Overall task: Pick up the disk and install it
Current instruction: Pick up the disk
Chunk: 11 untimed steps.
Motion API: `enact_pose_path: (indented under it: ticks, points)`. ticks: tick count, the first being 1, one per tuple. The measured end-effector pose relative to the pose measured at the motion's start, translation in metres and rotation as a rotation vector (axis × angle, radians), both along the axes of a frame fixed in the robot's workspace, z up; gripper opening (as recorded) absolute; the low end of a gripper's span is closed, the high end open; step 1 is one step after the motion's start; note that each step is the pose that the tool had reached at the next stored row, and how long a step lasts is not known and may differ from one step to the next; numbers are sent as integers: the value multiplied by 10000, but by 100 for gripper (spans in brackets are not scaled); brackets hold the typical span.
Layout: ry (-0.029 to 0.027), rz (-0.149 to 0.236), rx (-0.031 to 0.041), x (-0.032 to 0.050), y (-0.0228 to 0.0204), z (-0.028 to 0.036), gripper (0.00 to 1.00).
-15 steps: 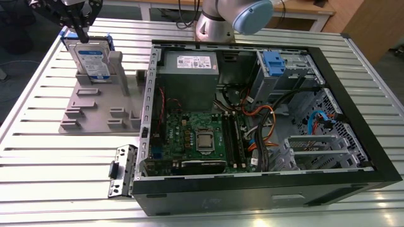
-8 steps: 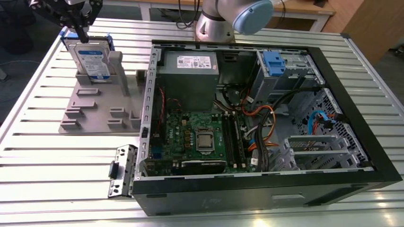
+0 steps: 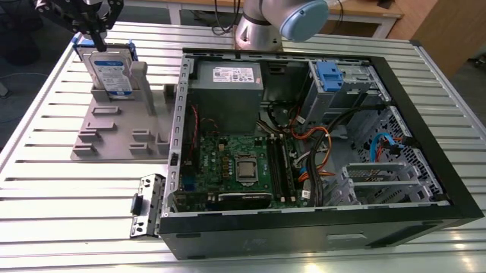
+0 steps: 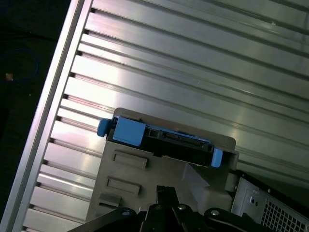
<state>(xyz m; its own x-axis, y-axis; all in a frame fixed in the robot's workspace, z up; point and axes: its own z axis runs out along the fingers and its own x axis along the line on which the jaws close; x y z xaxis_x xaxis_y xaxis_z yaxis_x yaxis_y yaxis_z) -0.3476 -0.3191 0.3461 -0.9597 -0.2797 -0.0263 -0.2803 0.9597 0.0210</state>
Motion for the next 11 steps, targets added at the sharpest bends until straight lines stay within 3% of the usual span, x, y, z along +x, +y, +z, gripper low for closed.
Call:
enact_pose_path:
  ticks: [11]
  points:
    - [0,857,0,0,0,0,10]
